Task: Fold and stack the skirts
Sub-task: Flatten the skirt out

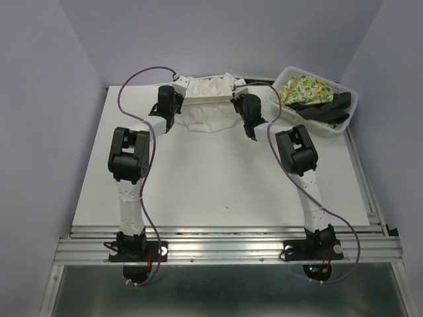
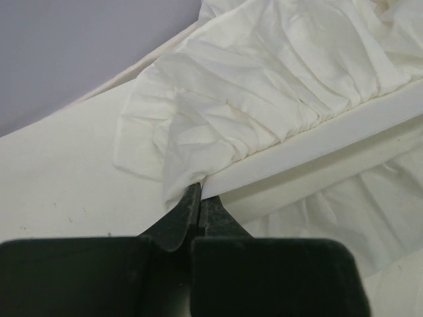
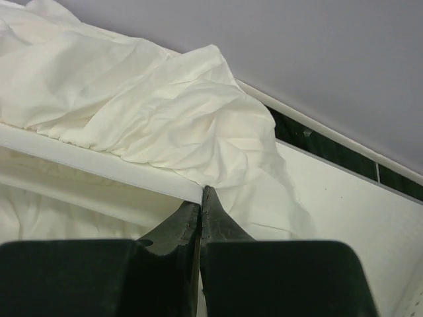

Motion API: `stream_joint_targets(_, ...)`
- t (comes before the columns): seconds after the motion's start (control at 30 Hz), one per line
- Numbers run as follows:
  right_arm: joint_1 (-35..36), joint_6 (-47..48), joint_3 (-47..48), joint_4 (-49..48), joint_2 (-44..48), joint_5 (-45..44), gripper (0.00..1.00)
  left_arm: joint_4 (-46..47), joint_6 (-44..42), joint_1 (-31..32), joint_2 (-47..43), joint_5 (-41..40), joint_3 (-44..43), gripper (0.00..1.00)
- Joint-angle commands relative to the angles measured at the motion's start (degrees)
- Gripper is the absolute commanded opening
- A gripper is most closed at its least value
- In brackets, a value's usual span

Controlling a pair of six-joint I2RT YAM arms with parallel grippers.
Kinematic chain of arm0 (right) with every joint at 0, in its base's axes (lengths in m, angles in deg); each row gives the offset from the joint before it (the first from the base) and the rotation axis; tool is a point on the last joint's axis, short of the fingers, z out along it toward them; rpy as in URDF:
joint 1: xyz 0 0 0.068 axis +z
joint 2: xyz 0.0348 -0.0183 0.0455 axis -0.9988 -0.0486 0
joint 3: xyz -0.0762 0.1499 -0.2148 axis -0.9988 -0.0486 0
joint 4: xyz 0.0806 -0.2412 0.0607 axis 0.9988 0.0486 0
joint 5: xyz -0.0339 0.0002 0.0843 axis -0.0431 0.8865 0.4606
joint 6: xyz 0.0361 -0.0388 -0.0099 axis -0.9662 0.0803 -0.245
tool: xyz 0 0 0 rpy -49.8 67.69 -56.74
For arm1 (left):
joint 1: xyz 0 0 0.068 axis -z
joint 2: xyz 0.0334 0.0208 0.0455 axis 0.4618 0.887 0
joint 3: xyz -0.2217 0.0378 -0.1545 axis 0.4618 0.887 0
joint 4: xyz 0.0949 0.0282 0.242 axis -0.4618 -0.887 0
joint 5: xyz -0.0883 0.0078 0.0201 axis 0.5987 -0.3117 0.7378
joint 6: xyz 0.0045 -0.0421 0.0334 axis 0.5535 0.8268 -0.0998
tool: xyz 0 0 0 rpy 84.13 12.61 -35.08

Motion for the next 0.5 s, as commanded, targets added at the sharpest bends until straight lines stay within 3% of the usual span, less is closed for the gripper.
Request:
stream_joint_targets(0.0,-3.17,0.37,-1.12,-6.82,9.14,-4.5,0.01,5.41,-0.42,-2.83,-9.76,-4.72,2.42,0.0)
stream_joint_targets(0.27,-3.17,-0.78,-0.07,1.7,14.06,0.68,0.01,5.06,-0.68,-2.83,-15.3,-3.49,4.97,0.0)
stream_joint_targets(0.47,-3.17,-0.42,5.37,5.66,11.79,1.04,0.01,4.54,-2.36,-2.83,-12.42,-4.98,0.59,0.0)
